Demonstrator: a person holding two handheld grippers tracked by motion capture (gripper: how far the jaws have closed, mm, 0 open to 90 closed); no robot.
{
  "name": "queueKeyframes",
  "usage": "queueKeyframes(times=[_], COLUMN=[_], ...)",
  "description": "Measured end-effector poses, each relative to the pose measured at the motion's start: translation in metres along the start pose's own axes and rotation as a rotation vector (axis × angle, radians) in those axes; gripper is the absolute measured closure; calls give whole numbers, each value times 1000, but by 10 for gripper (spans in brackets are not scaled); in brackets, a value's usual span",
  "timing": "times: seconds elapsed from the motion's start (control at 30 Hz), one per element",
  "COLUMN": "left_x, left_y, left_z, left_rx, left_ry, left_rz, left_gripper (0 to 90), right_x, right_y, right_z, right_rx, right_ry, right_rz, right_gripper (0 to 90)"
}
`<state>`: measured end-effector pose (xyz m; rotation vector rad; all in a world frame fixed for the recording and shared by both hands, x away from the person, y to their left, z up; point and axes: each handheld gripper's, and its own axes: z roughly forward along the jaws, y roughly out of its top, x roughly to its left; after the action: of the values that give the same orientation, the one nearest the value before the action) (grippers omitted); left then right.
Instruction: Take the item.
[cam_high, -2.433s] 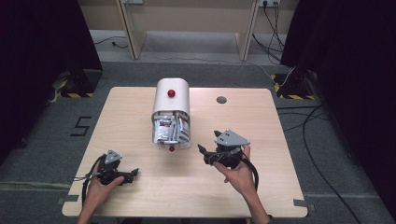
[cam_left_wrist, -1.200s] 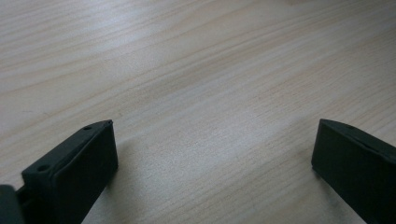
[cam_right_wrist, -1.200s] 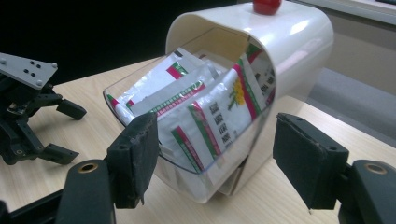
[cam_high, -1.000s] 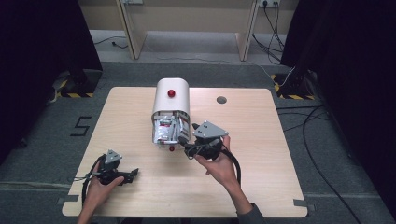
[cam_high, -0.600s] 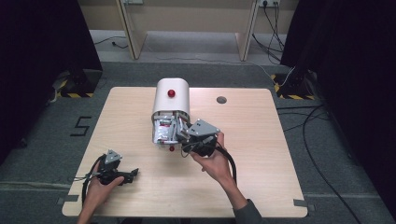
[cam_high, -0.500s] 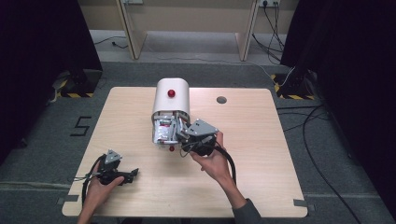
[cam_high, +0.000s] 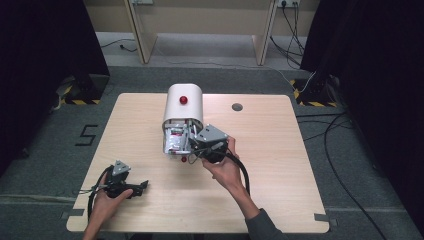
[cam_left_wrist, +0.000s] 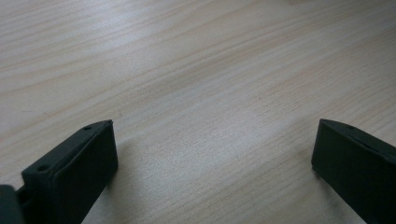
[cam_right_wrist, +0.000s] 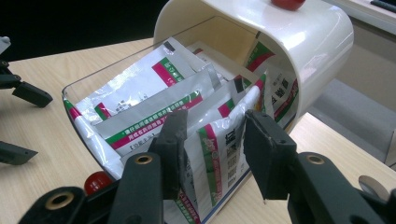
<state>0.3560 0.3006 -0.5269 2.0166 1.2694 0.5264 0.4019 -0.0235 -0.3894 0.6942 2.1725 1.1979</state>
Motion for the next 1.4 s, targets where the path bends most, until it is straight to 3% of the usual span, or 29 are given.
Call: queueKeyframes(times=[0.13, 0.3, 0.77, 1.4], left_x=[0, 0, 0, 0], left_y=[0, 0, 0, 0], left_z=[0, 0, 0, 0], left_rx=[0, 0, -2, -2], left_ry=[0, 0, 0, 0], left_rz=[0, 0, -3, -3], left_gripper=[0, 0, 0, 0], right_x=[-2, -4, -6, -11], right_y=[0, 0, 4, 12], right_z=[1, -2, -26, -56], right_rx=[-2, -12, -97, -181], right_ry=[-3, -19, 11, 39], right_rz=[6, -5, 34, 28], right_gripper=[728, 786, 819, 840])
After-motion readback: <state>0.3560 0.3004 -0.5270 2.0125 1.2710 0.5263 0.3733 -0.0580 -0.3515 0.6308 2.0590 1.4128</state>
